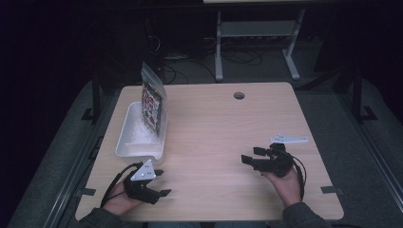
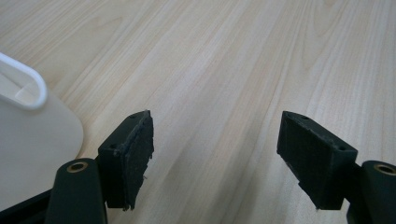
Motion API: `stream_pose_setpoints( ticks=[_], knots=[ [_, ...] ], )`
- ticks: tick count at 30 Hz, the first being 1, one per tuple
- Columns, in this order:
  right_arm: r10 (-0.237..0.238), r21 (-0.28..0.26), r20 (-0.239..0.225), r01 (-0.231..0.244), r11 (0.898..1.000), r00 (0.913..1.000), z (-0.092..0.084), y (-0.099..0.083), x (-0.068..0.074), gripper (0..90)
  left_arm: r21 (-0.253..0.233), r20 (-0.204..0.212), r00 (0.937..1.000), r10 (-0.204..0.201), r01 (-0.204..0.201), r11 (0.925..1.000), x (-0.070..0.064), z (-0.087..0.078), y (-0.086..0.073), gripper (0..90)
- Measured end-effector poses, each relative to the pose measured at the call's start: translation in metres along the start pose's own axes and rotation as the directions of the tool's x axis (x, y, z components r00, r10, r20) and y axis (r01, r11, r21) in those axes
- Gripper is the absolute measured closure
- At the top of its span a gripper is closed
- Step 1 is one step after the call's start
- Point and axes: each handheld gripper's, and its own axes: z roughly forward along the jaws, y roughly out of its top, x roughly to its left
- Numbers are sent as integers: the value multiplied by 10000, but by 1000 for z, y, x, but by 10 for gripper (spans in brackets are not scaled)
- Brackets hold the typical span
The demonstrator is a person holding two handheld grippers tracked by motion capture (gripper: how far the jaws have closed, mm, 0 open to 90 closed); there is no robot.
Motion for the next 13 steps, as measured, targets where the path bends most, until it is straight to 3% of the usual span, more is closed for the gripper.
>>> stream_pose_setpoints(
  ticks=[5,13],
  knots=[
    [109,192,-47,-108,9998,9999,-6,-13,-3,263,10,-76,10000,1,-1,10000,-1,0,0,250],
    [-247,415,-126,252,9988,9996,-11,-37,6,231,7,-160,9999,-27,28,10000,-1,0,1,221]
  ],
)
